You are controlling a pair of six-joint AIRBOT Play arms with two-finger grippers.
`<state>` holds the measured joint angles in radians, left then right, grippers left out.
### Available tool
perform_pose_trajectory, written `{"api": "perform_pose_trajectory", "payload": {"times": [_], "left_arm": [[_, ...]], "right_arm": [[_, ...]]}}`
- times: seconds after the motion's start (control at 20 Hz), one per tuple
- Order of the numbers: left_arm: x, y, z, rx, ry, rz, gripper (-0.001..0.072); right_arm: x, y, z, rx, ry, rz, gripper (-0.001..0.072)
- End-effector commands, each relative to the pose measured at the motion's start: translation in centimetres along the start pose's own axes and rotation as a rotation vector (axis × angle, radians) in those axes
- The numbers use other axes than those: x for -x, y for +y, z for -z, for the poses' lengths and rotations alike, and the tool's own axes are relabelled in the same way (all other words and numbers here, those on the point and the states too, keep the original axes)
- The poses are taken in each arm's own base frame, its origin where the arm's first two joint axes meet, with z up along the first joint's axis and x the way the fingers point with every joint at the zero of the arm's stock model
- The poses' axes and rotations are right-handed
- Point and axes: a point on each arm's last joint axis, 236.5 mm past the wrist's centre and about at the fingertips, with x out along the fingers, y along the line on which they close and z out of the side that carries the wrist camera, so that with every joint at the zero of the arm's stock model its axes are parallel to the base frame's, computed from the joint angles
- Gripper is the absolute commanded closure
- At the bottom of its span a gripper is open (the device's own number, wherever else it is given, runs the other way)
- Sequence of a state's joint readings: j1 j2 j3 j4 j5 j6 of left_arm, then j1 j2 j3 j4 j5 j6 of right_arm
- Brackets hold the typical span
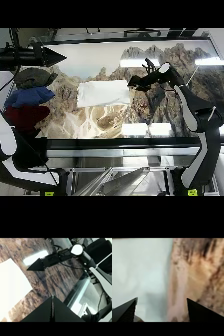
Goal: Fold the shirts.
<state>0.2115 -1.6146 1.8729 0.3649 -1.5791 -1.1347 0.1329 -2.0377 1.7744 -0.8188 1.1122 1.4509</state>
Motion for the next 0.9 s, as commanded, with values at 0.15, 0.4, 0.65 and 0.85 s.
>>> {"api": "perform_pose_trajectory", "payload": {"times": [0.15,0.4,0.65,0.85], "left_arm": [[0.0,0.0,0.0,-0.002,-0.001,-0.001,0.0702],[0.0,0.0,0.0,-0.013,0.0,-0.001,0.0702],[0.0,-0.1,0.4,-0.013,0.017,0.006,0.0702],[0.0,-0.2,0.4,-0.013,0.017,0.006,0.0702]], "right_arm": [[-4.0,0.5,1.5,-0.026,0.054,-0.098,0.0024],[-4.8,5.9,1.3,0.033,0.017,-0.273,0.0409],[-2.6,9.7,-1.6,0.019,-0.106,-0.412,0.0695],[4.1,1.9,-6.5,-0.067,-0.254,-0.147,0.0696]]}}
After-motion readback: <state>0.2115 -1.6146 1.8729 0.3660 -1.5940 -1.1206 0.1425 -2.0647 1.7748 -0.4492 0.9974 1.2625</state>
